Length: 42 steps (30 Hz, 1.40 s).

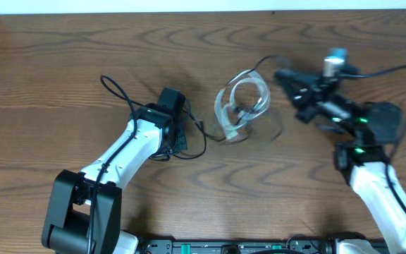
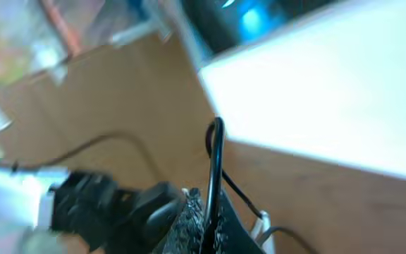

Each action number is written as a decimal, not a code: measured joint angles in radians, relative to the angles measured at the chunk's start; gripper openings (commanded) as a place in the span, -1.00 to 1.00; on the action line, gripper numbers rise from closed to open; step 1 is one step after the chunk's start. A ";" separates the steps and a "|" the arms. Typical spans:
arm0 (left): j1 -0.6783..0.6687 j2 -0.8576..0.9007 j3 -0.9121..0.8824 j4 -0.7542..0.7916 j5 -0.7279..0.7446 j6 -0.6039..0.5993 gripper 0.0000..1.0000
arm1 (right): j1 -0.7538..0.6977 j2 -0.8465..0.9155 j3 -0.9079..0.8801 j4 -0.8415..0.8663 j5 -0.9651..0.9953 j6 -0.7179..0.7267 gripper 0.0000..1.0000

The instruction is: Untangle cables

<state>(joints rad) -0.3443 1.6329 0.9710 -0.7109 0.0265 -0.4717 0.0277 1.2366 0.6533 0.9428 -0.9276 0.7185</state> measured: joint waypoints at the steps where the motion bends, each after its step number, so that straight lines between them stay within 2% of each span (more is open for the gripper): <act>1: 0.000 0.000 0.000 0.000 0.000 0.000 -0.85 | -0.038 -0.020 0.000 0.000 0.016 0.009 -0.98; 8: 0.000 0.000 0.000 0.000 0.000 0.000 -0.85 | -0.247 -0.103 0.000 -0.002 0.087 0.099 -0.98; 12: 0.000 0.000 0.000 0.000 0.000 0.000 -0.85 | -0.258 -0.108 0.000 -0.068 0.042 0.126 -0.98; 16: 0.001 0.000 0.000 0.000 -0.003 0.000 -0.85 | -0.259 -0.108 0.003 -0.283 0.007 0.106 -0.98; 21: 0.017 -0.007 0.000 0.001 -0.004 0.000 -0.84 | -0.259 -0.106 0.000 -0.675 -0.006 0.013 -0.98; 22: 0.023 -0.016 0.000 0.003 -0.003 0.000 -0.50 | -0.259 -0.106 -0.001 -0.729 -0.013 -0.008 -0.98; 23: 0.029 -0.033 0.000 0.007 -0.003 0.000 -0.02 | -0.259 -0.105 -0.002 -0.758 -0.019 -0.026 -0.98; 24: 0.030 -0.049 0.001 0.013 -0.003 0.002 0.23 | -0.254 -0.105 -0.002 -0.810 -0.041 -0.069 -0.98; 25: 0.033 -0.070 0.001 0.025 0.001 0.004 0.33 | -0.250 -0.105 -0.002 -0.833 -0.059 -0.093 -0.98; 27: 0.035 -0.124 0.003 0.061 0.029 0.003 0.40 | -0.230 -0.105 -0.002 -0.858 -0.100 -0.145 -0.98; 31: 0.036 -0.218 0.011 0.152 0.189 0.021 0.40 | -0.167 -0.105 -0.002 -0.842 -0.164 -0.204 -0.98; 34: 0.026 -0.229 0.015 0.208 0.311 0.032 0.40 | -0.113 -0.105 -0.002 -0.763 -0.189 -0.212 -0.98; 37: -0.008 -0.222 0.015 0.228 0.389 0.047 0.39 | -0.038 -0.105 -0.003 -0.610 -0.223 -0.173 -0.98; 42: -0.060 -0.206 0.015 0.259 0.442 0.058 0.37 | 0.044 -0.105 -0.005 -0.230 -0.273 -0.028 -0.98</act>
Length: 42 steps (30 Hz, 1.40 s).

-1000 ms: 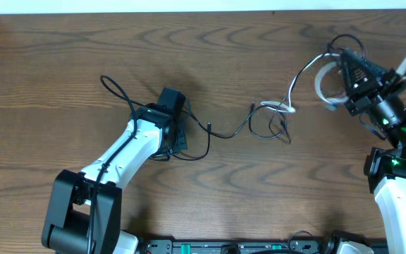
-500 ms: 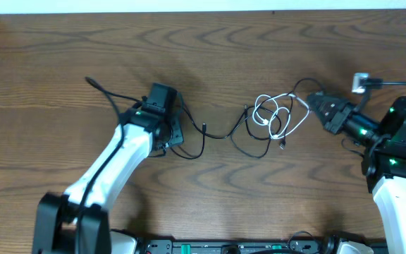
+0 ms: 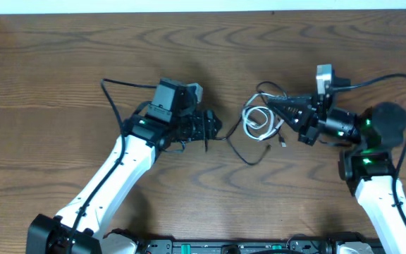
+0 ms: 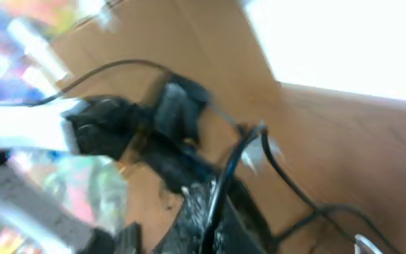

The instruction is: Untangle cables

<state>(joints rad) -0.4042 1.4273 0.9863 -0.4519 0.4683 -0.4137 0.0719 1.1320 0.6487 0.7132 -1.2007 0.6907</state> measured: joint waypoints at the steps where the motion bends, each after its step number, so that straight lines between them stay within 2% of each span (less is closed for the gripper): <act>1: -0.013 0.003 0.000 0.015 0.010 0.003 0.37 | 0.013 -0.001 0.001 0.069 -0.010 0.033 -0.98; 4: -0.028 0.005 0.000 0.065 0.040 0.004 0.37 | 0.031 -0.002 0.004 0.224 -0.025 0.130 -0.98; 6: -0.032 0.005 0.000 0.100 0.069 0.004 0.37 | 0.031 -0.003 0.004 0.246 -0.031 0.166 -0.98; 13: -0.032 0.005 0.000 0.181 0.203 0.007 0.37 | 0.031 -0.003 0.004 0.161 -0.035 0.227 -0.98; 19: -0.033 0.005 0.000 0.224 0.340 0.007 0.34 | 0.031 -0.003 0.004 0.158 -0.034 0.242 -0.98; 24: -0.033 0.005 0.000 0.252 0.393 0.007 0.34 | 0.031 -0.003 0.004 0.158 -0.034 0.242 -0.99; 32: -0.034 0.005 0.000 0.374 0.363 -0.005 0.34 | 0.031 -0.003 0.004 0.178 -0.034 0.263 -0.98; 42: -0.035 0.005 0.000 0.381 0.231 -0.032 0.29 | 0.056 -0.003 0.004 0.367 -0.034 0.307 -0.98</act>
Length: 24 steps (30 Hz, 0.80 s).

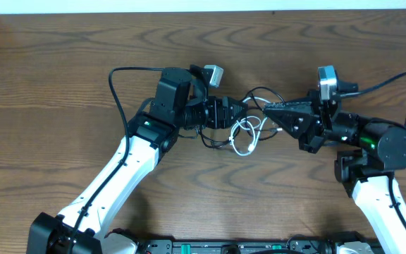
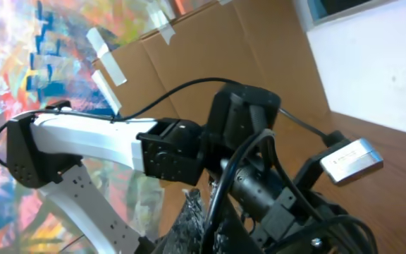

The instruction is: Untangle cables

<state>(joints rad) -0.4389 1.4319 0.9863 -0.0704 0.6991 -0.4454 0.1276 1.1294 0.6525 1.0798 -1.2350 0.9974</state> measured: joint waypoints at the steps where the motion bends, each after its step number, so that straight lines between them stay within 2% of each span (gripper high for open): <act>1: 0.000 0.000 0.000 0.000 -0.005 0.000 0.27 | 0.004 0.000 0.000 0.014 0.000 0.010 -0.98; 7: -0.001 0.000 0.000 -0.021 -0.045 -0.003 0.25 | 0.023 0.001 0.000 0.171 -0.001 0.077 -0.98; 11: -0.001 0.000 0.000 -0.108 -0.097 -0.003 0.27 | 0.033 0.001 -0.001 0.352 0.023 0.122 -0.98; 13: -0.001 0.000 0.000 -0.144 -0.124 -0.003 0.25 | 0.034 0.000 -0.001 0.388 0.049 0.133 -0.98; 14: -0.001 0.000 0.000 -0.163 -0.138 -0.003 0.17 | 0.034 0.000 -0.001 0.391 0.067 0.138 -0.98; 18: -0.001 0.000 0.000 -0.225 -0.182 0.003 -0.42 | 0.034 0.000 -0.001 0.392 0.131 0.148 -0.98; 24: -0.001 0.000 0.000 -0.307 -0.207 0.000 -0.47 | 0.034 0.000 -0.001 0.388 0.198 0.150 -0.98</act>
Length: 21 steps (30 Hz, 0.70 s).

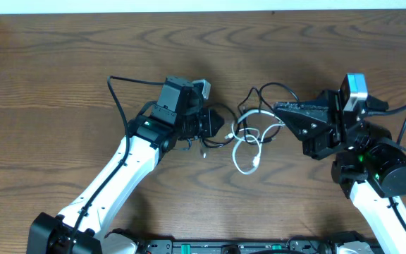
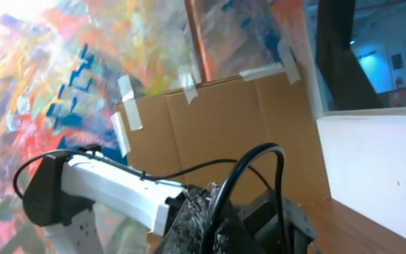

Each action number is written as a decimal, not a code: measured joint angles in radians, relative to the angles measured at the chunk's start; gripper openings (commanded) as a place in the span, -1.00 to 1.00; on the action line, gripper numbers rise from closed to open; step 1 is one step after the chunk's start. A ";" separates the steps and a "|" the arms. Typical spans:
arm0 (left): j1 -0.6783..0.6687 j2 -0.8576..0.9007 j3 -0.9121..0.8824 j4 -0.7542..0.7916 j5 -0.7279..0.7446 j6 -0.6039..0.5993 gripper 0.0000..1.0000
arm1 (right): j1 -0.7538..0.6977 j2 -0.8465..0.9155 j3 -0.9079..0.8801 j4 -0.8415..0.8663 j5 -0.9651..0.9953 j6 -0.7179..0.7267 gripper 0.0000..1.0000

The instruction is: Untangle cables

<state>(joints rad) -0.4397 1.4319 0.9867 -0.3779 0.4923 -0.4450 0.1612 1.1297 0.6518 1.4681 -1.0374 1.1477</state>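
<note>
A tangle of white cable [image 1: 247,143] and thin black cable [image 1: 267,92] lies mid-table between the two arms. My left gripper [image 1: 216,125] points right at the tangle's left side and looks shut on a black strand there. My right gripper [image 1: 279,107] points left at the right side of the tangle. In the right wrist view the right gripper [image 2: 213,220] is shut on the black cable [image 2: 254,156], which arches up out of its fingers in a loop. The white left arm [image 2: 115,188] shows behind it.
The wooden table [image 1: 62,63] runs to a far edge against a white wall at the top of the overhead view. Each arm's own black lead trails beside it: one [image 1: 118,95] loops left of the left wrist, another runs off at the far right.
The left gripper has drawn back to the left and the right gripper to the right, widening the gap. The white cable now hangs lower between them, more spread out.
At first the right gripper held the bundle blurred in mid-air, with the left gripper low at the table on the left. Then both grippers faced each other across the tangle. They were close together at the bundle, and now stand farther apart with the cables spread.
</note>
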 measured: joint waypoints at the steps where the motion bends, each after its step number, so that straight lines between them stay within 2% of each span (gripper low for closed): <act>1: 0.000 0.000 0.000 -0.015 -0.002 0.000 -0.47 | 0.000 0.000 0.000 -0.002 0.006 0.000 -0.98; 5: 0.000 0.000 0.000 -0.036 0.013 0.000 -0.44 | -0.002 0.000 0.000 -0.010 0.021 0.000 -0.98; 6: 0.000 0.000 0.000 -0.031 0.034 0.000 -0.32 | -0.002 0.000 0.000 -0.016 0.024 0.000 -0.98; 10: 0.000 0.000 0.000 0.021 0.166 0.014 -0.14 | -0.002 0.000 0.000 -0.066 0.030 0.000 -0.98; 16: 0.000 0.000 0.000 0.035 0.381 0.072 -0.14 | -0.002 0.000 0.000 -0.117 0.037 0.000 -0.98; 21: 0.000 0.000 0.000 0.035 0.443 0.087 -0.13 | -0.002 0.000 0.000 -0.117 0.040 0.000 -0.98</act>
<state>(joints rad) -0.4397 1.4319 0.9867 -0.3424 0.9348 -0.3576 0.1593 1.1301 0.6518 1.3506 -0.9977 1.1473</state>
